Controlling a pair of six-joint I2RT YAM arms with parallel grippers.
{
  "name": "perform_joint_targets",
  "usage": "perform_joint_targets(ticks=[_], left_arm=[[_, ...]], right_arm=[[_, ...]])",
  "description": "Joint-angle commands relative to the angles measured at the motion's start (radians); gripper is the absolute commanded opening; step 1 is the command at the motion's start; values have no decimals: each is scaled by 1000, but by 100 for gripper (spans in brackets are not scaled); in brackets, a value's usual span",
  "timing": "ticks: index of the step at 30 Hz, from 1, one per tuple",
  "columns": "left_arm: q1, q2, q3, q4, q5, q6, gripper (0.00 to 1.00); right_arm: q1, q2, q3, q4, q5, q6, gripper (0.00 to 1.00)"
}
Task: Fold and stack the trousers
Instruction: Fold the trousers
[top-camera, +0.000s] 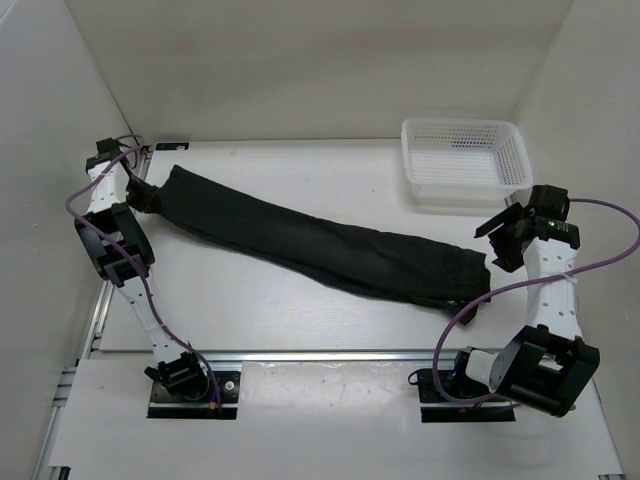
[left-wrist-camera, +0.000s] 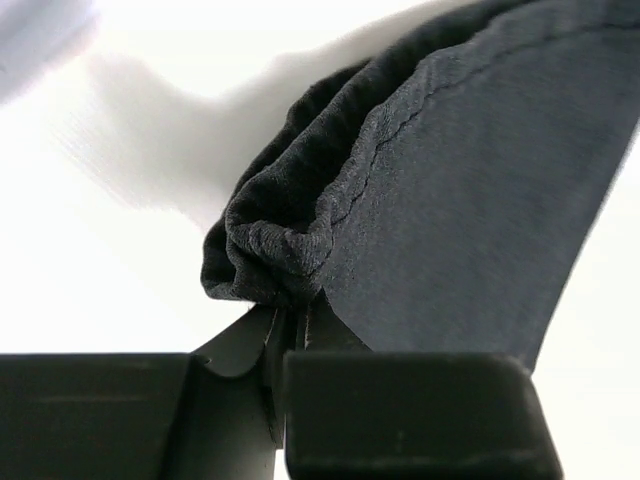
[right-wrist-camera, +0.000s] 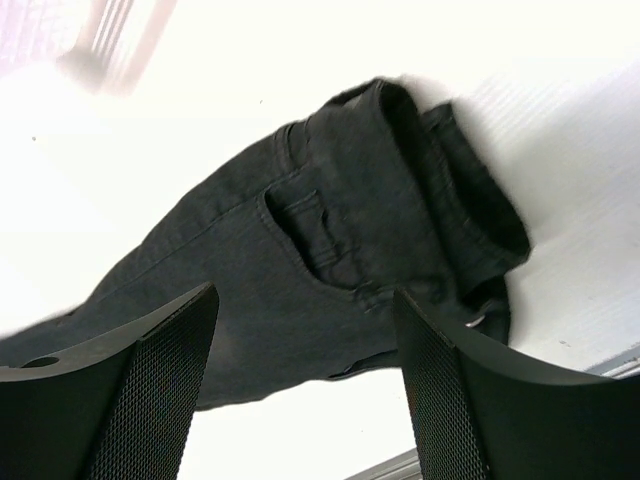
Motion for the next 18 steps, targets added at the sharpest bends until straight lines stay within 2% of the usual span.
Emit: perform_joint_targets(ticks=[1, 7, 12, 18], left_arm=[[4, -109, 90, 0, -69, 47, 10], [-86, -221, 112, -12, -78, 167, 10], [-172, -363, 72, -12, -60, 222, 10], [-348, -486, 6, -12, -60, 233, 10]], right_arm=[[10, 13, 47, 32, -48, -29, 75], [10, 13, 47, 32, -66, -29, 75], [20, -6, 47, 32, -88, -29, 75], [29, -49, 29, 32, -109, -29, 75]])
